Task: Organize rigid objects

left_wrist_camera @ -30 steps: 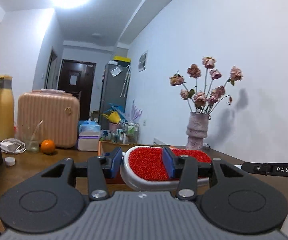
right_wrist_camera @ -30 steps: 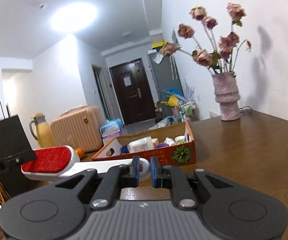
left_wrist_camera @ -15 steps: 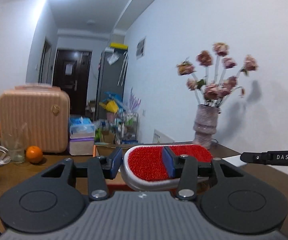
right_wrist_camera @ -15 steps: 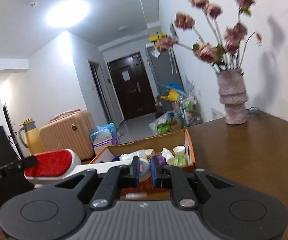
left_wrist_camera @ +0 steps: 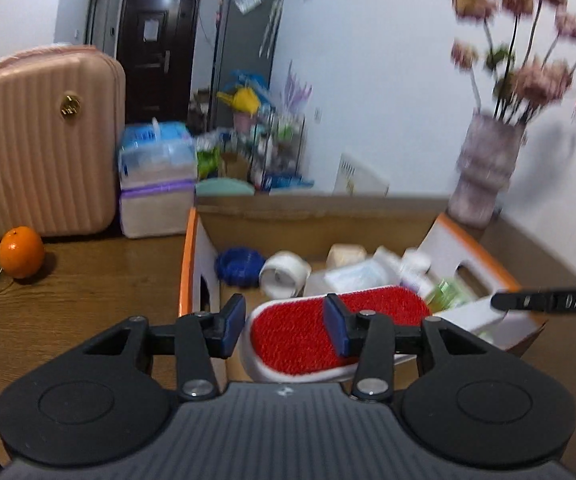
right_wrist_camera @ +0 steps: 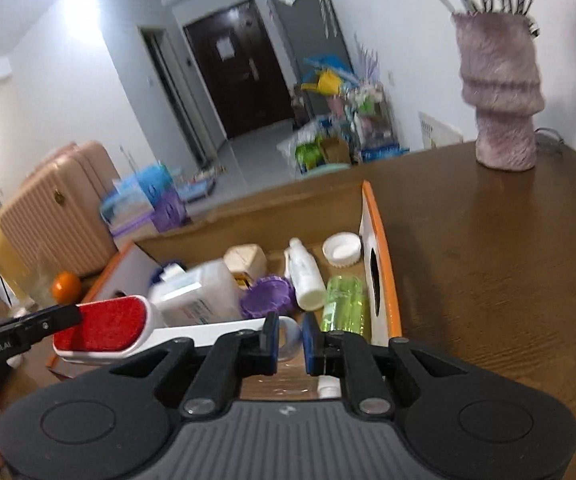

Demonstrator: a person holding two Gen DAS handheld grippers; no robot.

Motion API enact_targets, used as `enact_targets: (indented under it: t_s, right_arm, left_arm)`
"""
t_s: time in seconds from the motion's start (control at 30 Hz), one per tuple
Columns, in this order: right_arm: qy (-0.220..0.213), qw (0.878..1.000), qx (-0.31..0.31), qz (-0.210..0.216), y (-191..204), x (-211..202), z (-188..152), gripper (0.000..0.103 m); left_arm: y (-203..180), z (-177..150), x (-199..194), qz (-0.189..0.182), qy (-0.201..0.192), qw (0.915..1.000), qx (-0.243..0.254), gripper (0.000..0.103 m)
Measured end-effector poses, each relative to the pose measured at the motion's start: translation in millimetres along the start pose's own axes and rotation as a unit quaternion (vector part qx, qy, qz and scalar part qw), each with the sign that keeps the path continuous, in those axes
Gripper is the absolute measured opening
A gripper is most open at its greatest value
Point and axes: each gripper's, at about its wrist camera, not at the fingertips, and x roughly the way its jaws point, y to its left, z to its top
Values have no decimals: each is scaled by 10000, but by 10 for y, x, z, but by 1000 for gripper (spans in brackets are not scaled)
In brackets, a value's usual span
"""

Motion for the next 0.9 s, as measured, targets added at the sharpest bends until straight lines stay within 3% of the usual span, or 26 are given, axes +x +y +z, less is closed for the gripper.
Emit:
enact_targets:
  t_s: [0.07,0.2,0.33,0.37,0.4,0.43,0.53,0.6,0.7,0.77,0.9]
  right_arm:
    - [132,9998,-94,71,6,88,6,12]
    - [125,9987,-476,-155,102,127,-23,15]
    - [115,9981,-555,-241,127,86,43,19]
    - [96,9978,-605,-268,142,46,74,19]
    - [66,9972,-680,-306,170,13,116,20]
    - [22,9965,-768,-343,209,-17,167,23]
    - [-204,9929,-1032,-559,351,-142,300,36]
    - [-329,9894,-1268,-624,456,-219,335,43]
    - [-645,9879,-1300,-544,540,-372,320,54]
    - [-1040,9839,-1331,-582,595,-494,272,71]
    - [-2217,9545,-1808,-844,665,-781,42,88]
  left_arm:
    - [-39,-67,61,-305,219,9992,142,38]
    - [-121,-146,60,-32,221,9985,497,43]
    - [-174,-24,13,155,297,9980,540,48]
    - [-188,21,-14,217,277,9979,547,57]
    - [-191,74,-47,292,259,9980,503,77]
    - [-185,127,-71,345,236,9982,438,83]
    - [-222,284,-207,495,54,9979,404,85]
    - [-272,341,-319,678,-216,9964,467,93]
    - [-383,332,-519,792,-953,9901,654,100]
    - [-455,277,-635,825,-1376,9837,815,101]
    - [-529,101,-955,627,-2348,9673,728,103]
